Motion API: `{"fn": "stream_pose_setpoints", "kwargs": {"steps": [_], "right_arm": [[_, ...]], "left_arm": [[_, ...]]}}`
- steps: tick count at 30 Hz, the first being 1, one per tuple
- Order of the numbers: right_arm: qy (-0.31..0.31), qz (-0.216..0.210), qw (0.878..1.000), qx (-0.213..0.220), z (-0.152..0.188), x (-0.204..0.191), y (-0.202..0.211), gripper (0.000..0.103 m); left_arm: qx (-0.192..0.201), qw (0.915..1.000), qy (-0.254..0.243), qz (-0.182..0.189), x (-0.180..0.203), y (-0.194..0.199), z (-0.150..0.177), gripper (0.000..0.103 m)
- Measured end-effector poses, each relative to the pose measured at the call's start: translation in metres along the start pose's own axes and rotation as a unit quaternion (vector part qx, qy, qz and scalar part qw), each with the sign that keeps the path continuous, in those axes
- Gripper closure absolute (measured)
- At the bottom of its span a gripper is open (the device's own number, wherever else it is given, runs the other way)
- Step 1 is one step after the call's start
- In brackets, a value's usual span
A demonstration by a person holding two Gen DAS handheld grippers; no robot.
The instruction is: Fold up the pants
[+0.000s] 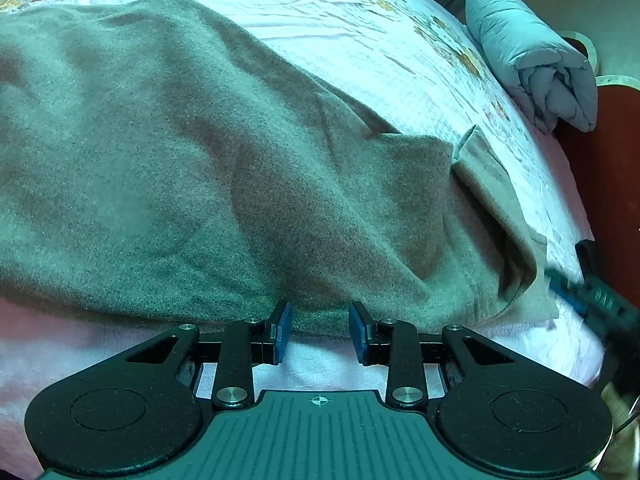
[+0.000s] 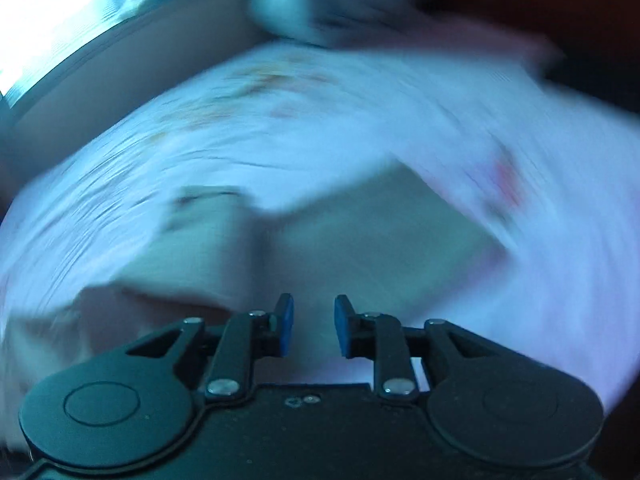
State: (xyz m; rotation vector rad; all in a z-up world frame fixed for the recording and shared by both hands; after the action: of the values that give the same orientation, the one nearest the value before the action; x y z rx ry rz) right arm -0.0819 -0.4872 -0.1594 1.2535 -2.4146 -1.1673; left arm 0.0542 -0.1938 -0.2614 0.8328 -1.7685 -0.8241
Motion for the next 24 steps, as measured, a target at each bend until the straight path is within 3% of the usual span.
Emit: {"fn": "stream_pose_setpoints", "kwargs": {"steps": [2,3,4,6,9,12,15,17,18,20,24], "right_arm": [[0.085,-0.001,0.996,0.019,-0.011,-0.032,0.000,0.061],[0.132,0.010,0.991,0.034,-0.014,-0.048,-0.001,0.035],[0.178,0.020,0.983,0.051,-0.017,-0.063,-0.001,0.027],[0.268,0.029,0.960,0.073,-0.016,-0.093,-0.006,0.038],[0.360,0.047,0.930,0.063,-0.012,-0.120,-0.028,0.069],[0.407,0.032,0.912,0.041,0.000,-0.141,-0.039,0.068],[0.466,0.044,0.883,0.045,0.015,-0.158,-0.048,0.070],[0.487,0.067,0.870,0.041,0.021,-0.161,-0.056,0.081],[0.491,0.078,0.867,0.034,0.021,-0.161,-0.062,0.092],[0.471,0.073,0.879,0.026,0.018,-0.157,-0.066,0.102],[0.344,0.029,0.938,0.020,-0.006,-0.136,-0.057,0.103]], "left_arm": [[0.000,1.0000,0.001,0.001,0.000,0.001,0.000,0.070],[0.001,1.0000,0.003,0.002,0.000,0.001,0.000,0.070],[0.001,1.0000,0.006,0.004,-0.002,0.002,0.000,0.070],[0.001,0.9999,0.009,0.006,-0.003,0.003,0.000,0.070],[0.001,0.9998,0.017,0.009,-0.006,0.002,0.000,0.070],[0.003,0.9991,0.037,0.022,-0.009,0.005,-0.003,0.070],[0.020,0.9991,0.035,0.011,-0.011,0.011,-0.009,0.070],[0.023,0.9995,0.018,-0.006,-0.010,0.012,-0.013,0.070],[0.025,0.9995,0.014,-0.013,-0.010,0.012,-0.015,0.070],[0.031,0.9994,0.006,-0.015,-0.007,0.016,-0.020,0.070],[0.030,0.9978,-0.058,-0.015,0.016,0.014,-0.026,0.070]]}}
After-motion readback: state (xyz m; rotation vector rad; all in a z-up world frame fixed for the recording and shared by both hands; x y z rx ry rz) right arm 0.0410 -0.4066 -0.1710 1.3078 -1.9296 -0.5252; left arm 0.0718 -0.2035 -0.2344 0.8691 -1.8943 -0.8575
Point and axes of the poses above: each gripper's, at about its wrist camera, not at the fingertips, and y roughly against the way its jaws point, x to its right, z to its underside, the point moved 8 cm from there along -y, roughly the way its jaws point, and after that the axes turned 4 degrees about -x, right-handed, at the moved point
